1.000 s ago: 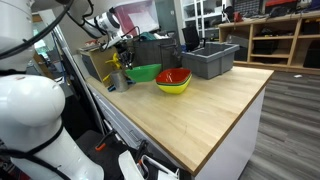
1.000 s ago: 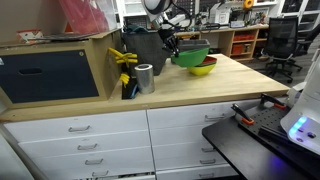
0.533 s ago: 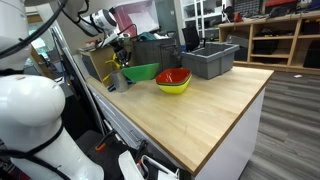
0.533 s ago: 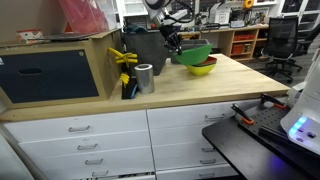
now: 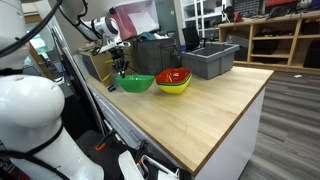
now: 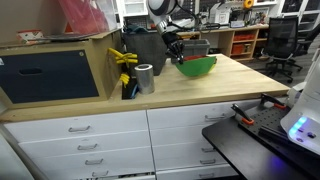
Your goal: Remove the green bowl from the stacked bowls
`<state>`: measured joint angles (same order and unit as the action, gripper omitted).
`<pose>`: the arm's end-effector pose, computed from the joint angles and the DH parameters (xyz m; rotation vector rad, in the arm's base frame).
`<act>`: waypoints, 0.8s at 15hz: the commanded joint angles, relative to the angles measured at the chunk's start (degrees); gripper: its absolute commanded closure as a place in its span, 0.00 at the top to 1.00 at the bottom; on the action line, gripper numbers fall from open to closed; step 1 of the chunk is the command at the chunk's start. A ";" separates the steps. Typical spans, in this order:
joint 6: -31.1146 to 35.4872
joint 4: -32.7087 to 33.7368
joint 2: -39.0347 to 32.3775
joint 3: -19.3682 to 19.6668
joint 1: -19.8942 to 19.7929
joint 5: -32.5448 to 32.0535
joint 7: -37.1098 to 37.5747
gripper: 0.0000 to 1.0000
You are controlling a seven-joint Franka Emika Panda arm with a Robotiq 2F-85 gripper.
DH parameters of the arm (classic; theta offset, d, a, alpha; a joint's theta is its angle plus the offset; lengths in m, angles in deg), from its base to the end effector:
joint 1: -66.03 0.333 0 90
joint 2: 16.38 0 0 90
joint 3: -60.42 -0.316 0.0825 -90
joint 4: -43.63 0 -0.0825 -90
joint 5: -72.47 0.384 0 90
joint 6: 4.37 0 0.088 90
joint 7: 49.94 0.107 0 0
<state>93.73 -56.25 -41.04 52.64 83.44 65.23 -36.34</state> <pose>0.5517 0.2402 0.3031 2.8502 0.3583 -0.5995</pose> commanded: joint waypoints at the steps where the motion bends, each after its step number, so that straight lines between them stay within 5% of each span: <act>1: 8.90 -7.31 2.88 -0.85 -1.52 2.94 -0.60 0.01; 7: 21.15 -15.24 3.20 -0.92 -1.71 5.02 -0.40 0.01; 8: 21.83 -16.03 3.61 -0.93 -1.79 5.36 -0.30 0.29; 12: 20.85 -17.81 6.94 -0.89 -2.98 6.93 -1.51 0.50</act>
<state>114.38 -70.52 -39.04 52.28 82.17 70.00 -36.32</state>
